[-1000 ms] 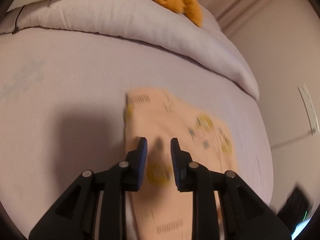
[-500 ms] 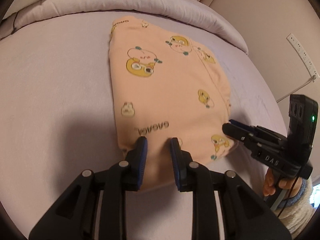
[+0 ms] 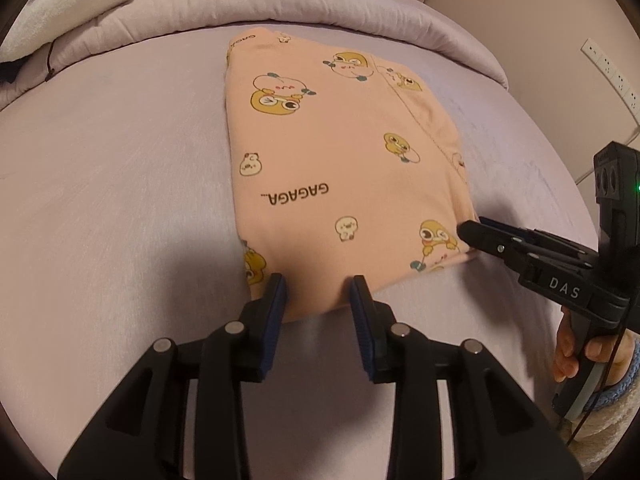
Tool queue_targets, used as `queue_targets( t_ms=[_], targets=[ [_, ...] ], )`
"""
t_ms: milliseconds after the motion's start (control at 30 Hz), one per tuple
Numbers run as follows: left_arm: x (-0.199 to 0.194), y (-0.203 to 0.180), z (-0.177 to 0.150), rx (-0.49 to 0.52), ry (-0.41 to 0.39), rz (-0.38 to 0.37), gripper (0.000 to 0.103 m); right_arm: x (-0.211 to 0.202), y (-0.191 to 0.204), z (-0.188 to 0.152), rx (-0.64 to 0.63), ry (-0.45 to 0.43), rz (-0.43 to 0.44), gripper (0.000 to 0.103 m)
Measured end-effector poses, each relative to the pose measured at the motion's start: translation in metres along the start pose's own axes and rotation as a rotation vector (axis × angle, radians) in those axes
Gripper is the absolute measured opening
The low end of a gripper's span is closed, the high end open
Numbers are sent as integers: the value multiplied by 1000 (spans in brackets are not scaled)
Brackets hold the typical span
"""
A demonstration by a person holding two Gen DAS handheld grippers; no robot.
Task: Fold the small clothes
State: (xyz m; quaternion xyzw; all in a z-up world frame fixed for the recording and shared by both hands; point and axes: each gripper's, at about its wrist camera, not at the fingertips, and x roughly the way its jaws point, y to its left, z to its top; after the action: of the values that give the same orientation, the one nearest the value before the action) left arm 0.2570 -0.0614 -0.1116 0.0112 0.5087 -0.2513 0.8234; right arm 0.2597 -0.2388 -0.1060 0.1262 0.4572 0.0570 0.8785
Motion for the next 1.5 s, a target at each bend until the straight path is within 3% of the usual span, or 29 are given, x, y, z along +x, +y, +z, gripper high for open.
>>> queue_targets(
  t_ms=[333,1133,1400,1500],
  targets=[
    [2,-14,-4,59,3,55,45,-1,2,-1,3,-2,-14,29],
    [4,-17,-1,44,1,29,66,-3,-4,-4,11,-10,32,33],
    [-2,-12,-2,-36,1,-4,66,-6,-6,-6,20,5,51,36],
    [-9,-3,-4,-99,5,-52,66,-9,-7,-10,29,13,64,36]
  ],
)
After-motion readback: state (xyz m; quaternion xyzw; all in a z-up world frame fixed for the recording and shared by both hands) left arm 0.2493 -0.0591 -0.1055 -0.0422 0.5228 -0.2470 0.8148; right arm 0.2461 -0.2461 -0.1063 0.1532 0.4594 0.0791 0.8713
